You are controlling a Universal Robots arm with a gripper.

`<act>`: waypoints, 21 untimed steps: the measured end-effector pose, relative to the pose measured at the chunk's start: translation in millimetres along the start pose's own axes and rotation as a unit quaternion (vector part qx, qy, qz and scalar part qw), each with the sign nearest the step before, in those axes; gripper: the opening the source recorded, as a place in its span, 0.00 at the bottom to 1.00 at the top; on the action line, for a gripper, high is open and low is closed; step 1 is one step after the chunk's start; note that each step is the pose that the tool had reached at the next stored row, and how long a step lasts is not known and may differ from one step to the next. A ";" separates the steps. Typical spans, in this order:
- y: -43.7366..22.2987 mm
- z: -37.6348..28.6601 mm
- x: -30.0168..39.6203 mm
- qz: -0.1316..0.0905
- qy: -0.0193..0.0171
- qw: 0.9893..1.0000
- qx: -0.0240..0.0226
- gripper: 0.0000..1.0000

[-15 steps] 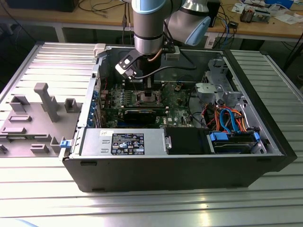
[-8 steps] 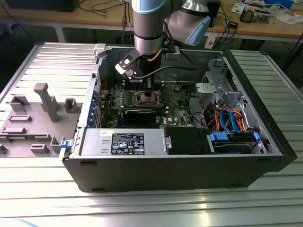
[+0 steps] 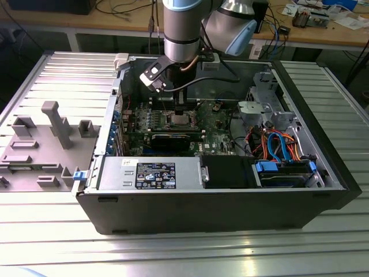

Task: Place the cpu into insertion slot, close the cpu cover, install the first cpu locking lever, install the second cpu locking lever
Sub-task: 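Close the cpu cover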

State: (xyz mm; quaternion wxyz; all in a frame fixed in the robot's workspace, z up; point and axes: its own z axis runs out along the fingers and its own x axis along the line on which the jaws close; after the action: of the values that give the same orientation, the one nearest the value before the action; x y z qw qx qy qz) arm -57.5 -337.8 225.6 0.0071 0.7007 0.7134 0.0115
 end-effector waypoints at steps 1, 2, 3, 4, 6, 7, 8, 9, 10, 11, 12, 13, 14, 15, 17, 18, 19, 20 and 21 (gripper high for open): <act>0.0 0.0 0.0 0.000 0.000 1.000 0.001 0.11; 0.1 0.0 0.0 0.000 0.000 1.000 0.001 0.11; 0.1 0.1 0.0 0.000 0.000 1.000 0.002 0.11; 0.1 0.1 0.0 0.000 0.000 1.000 0.003 0.11; 0.1 -0.1 0.1 0.000 0.001 1.000 0.003 0.11; 0.1 -0.1 0.1 0.000 0.001 1.000 0.003 0.11; 0.1 -0.8 0.0 0.000 0.001 1.000 0.003 0.11; 0.2 -2.0 0.1 0.000 0.001 1.000 0.004 0.11; 0.3 -2.8 0.0 0.000 0.002 1.000 0.004 0.11; 0.3 -2.8 0.1 0.000 0.003 1.000 0.004 0.11; 0.3 -2.8 0.1 0.000 0.003 1.000 0.004 0.11; 0.3 -2.8 0.1 0.000 0.003 1.000 0.004 0.11; 0.3 -2.9 0.0 0.000 0.003 1.000 0.004 0.11; 0.2 -2.9 0.1 0.000 0.003 1.000 0.004 0.11; 0.3 -3.7 0.0 0.000 0.003 1.000 0.004 0.11; 0.4 -4.1 0.0 0.000 0.003 1.000 0.004 0.11; 0.3 -4.3 0.0 0.000 0.003 1.000 0.004 0.11; 0.4 -4.7 0.0 0.000 0.003 1.000 0.004 0.11; 0.4 -4.8 0.1 0.000 0.004 1.000 0.004 0.11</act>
State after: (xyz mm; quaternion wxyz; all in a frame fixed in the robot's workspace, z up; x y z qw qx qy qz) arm -57.2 -337.8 230.4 0.0018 0.7007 0.7134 0.0111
